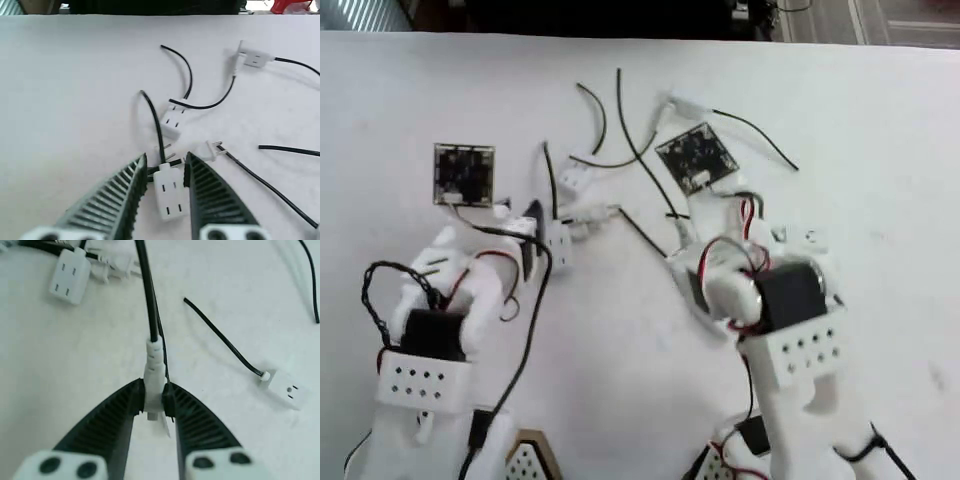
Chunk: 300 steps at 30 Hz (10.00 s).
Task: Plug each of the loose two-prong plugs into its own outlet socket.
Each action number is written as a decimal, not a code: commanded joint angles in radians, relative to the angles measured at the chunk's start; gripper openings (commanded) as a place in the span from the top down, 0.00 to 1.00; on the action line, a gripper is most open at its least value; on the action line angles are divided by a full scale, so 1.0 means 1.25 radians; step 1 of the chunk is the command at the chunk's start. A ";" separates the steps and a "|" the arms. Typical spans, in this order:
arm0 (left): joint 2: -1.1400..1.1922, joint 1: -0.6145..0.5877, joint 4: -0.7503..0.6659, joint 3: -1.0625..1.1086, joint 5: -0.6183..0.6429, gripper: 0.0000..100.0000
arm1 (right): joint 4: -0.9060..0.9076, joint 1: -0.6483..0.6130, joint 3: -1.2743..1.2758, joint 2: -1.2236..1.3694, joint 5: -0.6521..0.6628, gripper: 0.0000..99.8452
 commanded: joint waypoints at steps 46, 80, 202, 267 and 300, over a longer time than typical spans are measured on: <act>-0.269 0.177 -0.007 0.059 -0.167 0.86 | -0.244 -0.299 0.266 -0.298 -0.076 0.98; 0.424 0.001 0.185 -0.207 -0.068 0.65 | -0.590 0.185 0.516 -0.110 -0.075 0.98; 0.236 -0.407 0.050 0.088 -0.066 0.62 | -0.667 -0.296 0.324 0.341 -0.118 0.98; 0.236 -0.407 0.041 0.097 -0.068 0.62 | -0.327 -0.257 0.000 0.687 0.480 0.61; 0.236 -0.408 0.041 0.097 -0.068 0.62 | -0.235 -0.176 -0.023 0.350 0.252 0.98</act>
